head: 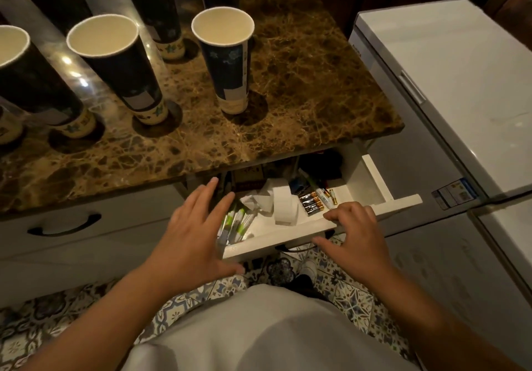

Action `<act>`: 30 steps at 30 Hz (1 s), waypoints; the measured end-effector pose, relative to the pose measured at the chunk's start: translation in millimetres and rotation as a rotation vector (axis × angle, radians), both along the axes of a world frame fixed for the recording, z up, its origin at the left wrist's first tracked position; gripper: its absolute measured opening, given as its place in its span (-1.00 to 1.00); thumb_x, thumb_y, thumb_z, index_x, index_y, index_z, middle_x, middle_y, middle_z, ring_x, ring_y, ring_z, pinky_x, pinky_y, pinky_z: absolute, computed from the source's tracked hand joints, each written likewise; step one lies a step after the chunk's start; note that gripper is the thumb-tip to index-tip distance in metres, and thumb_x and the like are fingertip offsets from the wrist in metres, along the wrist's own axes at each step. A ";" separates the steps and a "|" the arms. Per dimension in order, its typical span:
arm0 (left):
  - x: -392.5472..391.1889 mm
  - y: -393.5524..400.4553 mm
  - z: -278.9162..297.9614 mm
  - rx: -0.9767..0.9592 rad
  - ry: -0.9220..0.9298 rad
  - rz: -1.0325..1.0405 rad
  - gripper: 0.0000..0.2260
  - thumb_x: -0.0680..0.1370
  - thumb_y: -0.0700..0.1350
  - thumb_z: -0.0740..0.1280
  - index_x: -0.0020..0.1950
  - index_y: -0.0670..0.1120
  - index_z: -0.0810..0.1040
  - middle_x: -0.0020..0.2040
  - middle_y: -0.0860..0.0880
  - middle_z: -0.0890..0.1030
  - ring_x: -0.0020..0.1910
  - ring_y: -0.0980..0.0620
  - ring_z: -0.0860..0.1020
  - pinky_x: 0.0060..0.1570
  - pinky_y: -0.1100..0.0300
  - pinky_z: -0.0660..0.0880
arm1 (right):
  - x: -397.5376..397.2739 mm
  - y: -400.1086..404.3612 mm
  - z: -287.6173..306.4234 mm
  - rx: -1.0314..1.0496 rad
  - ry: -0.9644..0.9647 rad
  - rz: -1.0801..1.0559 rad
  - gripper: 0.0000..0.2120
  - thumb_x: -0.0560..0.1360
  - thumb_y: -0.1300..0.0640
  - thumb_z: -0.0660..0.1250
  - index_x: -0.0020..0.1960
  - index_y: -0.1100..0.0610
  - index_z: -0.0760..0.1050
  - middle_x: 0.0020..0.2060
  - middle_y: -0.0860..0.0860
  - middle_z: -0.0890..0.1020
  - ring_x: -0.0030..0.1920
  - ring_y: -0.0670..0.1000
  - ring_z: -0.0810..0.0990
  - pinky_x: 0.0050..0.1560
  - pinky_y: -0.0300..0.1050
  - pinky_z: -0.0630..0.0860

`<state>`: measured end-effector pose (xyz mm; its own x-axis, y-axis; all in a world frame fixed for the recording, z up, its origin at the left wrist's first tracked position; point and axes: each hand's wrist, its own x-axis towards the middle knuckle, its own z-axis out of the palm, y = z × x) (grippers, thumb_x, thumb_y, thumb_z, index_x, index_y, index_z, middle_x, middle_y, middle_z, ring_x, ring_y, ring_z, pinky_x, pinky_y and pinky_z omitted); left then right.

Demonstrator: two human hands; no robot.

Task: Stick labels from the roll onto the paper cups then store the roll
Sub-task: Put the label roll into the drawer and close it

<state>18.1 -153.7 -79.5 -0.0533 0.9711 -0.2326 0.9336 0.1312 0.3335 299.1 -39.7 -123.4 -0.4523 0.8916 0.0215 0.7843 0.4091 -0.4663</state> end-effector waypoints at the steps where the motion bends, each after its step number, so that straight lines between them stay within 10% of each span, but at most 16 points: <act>1: -3.4 0.1 -7.4 -0.028 0.111 -0.002 0.14 0.26 0.47 0.35 0.55 0.11 -0.31 0.52 -0.02 -0.46 0.50 -0.02 -0.41 0.45 0.00 -0.23 | -0.6 3.6 1.5 -0.007 -0.004 0.017 -0.59 0.32 -0.06 0.54 0.10 0.02 0.54 -0.01 -0.14 0.42 0.06 -0.06 0.35 -0.03 -0.15 0.37; 8: -19.1 18.1 -22.8 0.062 0.294 0.160 0.15 0.27 0.41 0.40 0.59 -0.02 -0.19 0.60 -0.13 -0.23 0.55 -0.17 -0.31 0.47 -0.22 -0.17 | -24.2 37.5 19.2 0.146 -0.194 0.021 -0.25 0.31 -0.12 0.54 0.39 0.06 0.32 0.21 0.06 0.45 0.13 0.09 0.51 -0.06 0.02 0.57; 15: -29.2 35.3 -24.1 0.200 0.372 0.236 -0.03 0.22 0.21 0.57 0.49 -0.15 0.28 0.41 -0.20 0.35 0.39 -0.26 0.27 0.19 -0.22 0.27 | -58.0 96.1 38.1 0.329 -0.447 0.229 0.01 0.30 -0.30 0.45 0.55 0.07 0.07 0.54 0.10 0.16 0.54 0.12 0.12 0.42 0.11 0.17; 22: -34.8 56.4 -37.6 0.346 0.355 0.277 -0.40 0.36 -0.01 0.54 0.31 -0.18 0.44 0.43 -0.22 0.43 0.43 -0.25 0.34 0.27 -0.14 0.23 | -77.0 119.2 32.4 0.435 -0.393 0.209 -0.27 0.24 -0.20 0.54 0.28 0.11 0.43 0.14 0.11 0.53 0.20 0.18 0.47 0.09 0.12 0.40; 30: -41.7 68.0 -41.7 0.426 0.467 0.337 -0.34 0.31 0.03 0.56 0.36 -0.10 0.50 0.24 -0.14 0.58 0.23 -0.16 0.39 0.00 -0.05 0.26 | -83.8 129.2 23.7 0.521 -0.344 0.166 -0.38 0.14 -0.08 0.62 0.10 0.11 0.50 -0.07 0.09 0.54 0.04 0.17 0.53 -0.01 0.09 0.33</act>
